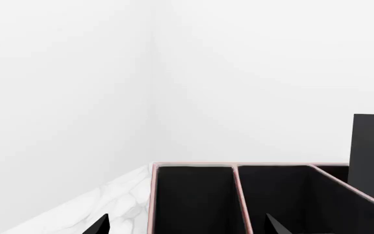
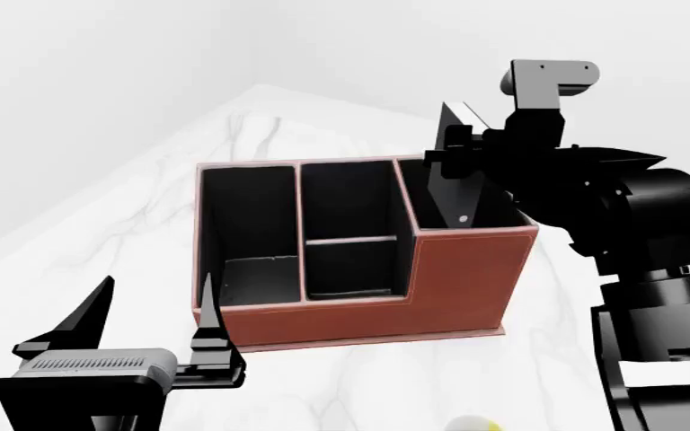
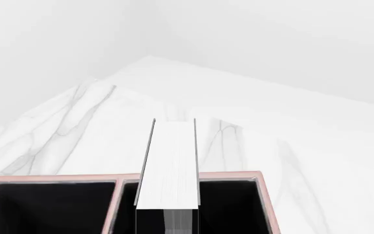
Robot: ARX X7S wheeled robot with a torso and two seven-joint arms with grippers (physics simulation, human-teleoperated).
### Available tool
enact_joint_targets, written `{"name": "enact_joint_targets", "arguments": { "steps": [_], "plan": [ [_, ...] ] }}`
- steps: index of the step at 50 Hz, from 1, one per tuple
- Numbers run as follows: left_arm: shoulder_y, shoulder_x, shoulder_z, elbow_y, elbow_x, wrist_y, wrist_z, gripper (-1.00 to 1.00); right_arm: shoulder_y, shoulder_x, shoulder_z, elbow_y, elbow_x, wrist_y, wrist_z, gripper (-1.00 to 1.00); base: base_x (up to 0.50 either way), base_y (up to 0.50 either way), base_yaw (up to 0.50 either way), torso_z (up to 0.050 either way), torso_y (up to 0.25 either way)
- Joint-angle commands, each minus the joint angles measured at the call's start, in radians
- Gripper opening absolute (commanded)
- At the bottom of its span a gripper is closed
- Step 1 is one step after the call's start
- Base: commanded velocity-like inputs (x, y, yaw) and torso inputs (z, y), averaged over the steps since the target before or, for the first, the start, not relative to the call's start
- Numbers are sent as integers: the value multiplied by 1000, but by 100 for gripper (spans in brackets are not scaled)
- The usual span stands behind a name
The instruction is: Pick up the book and place it in the right compartment of the caddy.
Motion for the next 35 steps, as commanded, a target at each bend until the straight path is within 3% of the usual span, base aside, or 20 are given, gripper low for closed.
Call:
{"name": "enact_joint_targets", "arguments": {
  "steps": [1, 35],
  "plan": [
    [-2, -2, 3, -4, -1, 3, -2, 100, -16, 3, 13, -23, -13, -11, -6, -100, 0, 0, 0, 0, 0],
    [-2, -9, 12, -2, -1, 5, -10, 100, -89, 14, 16, -34, -3, -45, -6, -100, 0, 0, 0, 0, 2]
  ]
}}
